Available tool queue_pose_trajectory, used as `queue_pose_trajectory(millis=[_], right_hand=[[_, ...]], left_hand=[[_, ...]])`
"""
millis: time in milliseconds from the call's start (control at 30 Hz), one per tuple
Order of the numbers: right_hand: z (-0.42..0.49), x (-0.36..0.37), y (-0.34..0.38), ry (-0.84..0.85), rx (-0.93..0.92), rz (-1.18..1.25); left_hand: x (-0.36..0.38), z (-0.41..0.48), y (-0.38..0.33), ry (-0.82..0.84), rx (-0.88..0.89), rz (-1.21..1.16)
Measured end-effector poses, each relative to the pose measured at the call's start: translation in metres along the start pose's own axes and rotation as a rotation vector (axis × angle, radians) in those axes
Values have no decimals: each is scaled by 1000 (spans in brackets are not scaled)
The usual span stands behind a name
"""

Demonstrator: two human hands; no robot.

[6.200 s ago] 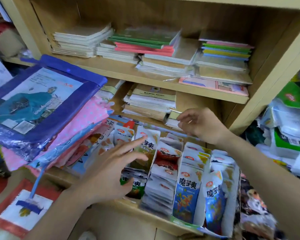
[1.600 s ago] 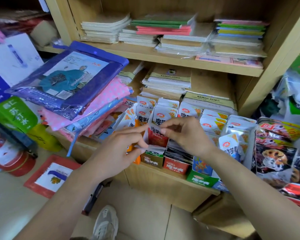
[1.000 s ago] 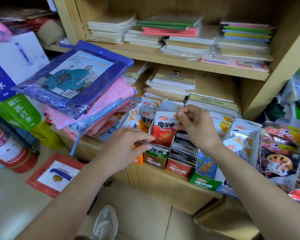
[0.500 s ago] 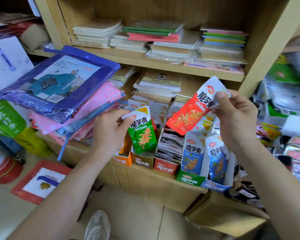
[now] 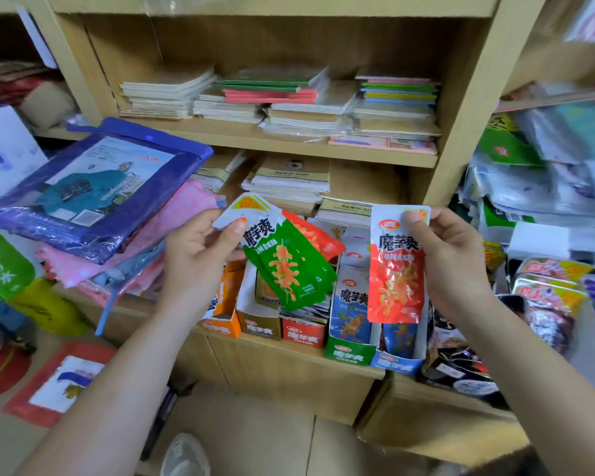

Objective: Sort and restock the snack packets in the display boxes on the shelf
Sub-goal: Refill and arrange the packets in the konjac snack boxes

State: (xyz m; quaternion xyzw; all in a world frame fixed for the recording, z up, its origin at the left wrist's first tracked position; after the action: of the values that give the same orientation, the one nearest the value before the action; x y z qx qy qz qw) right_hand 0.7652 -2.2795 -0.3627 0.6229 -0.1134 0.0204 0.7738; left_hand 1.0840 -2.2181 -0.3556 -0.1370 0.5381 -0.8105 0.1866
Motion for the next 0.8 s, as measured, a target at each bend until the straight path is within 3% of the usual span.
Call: queue_pose_trajectory(millis=[167, 367, 567, 700, 800], right_hand=[[5, -21, 2, -47, 47, -3], [4, -24, -5, 28, 178, 118], [-11, -12, -11, 277, 142, -31], [-20, -9, -8, 348, 37, -187], [-24, -9, -12, 416, 79, -180]], left_hand=[[18, -6, 11, 92, -94, -100], [55, -16, 13, 206, -152, -152], [104, -39, 7, 285, -151, -93], [127, -48, 8, 324, -115, -5], [135, -49, 14, 351, -135, 52]])
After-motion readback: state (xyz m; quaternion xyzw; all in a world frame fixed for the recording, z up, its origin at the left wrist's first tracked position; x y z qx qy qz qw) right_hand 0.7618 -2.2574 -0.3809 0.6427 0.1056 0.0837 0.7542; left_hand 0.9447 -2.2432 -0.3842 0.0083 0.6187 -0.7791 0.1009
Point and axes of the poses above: each hand's wrist, its own z-axis towards the middle knuckle, its own x-axis out of the palm, y = z × x, the point moved 7 cm from there along z, towards the middle knuckle, and after that the axes turned 4 degrees about -y, right-handed, at the moved point
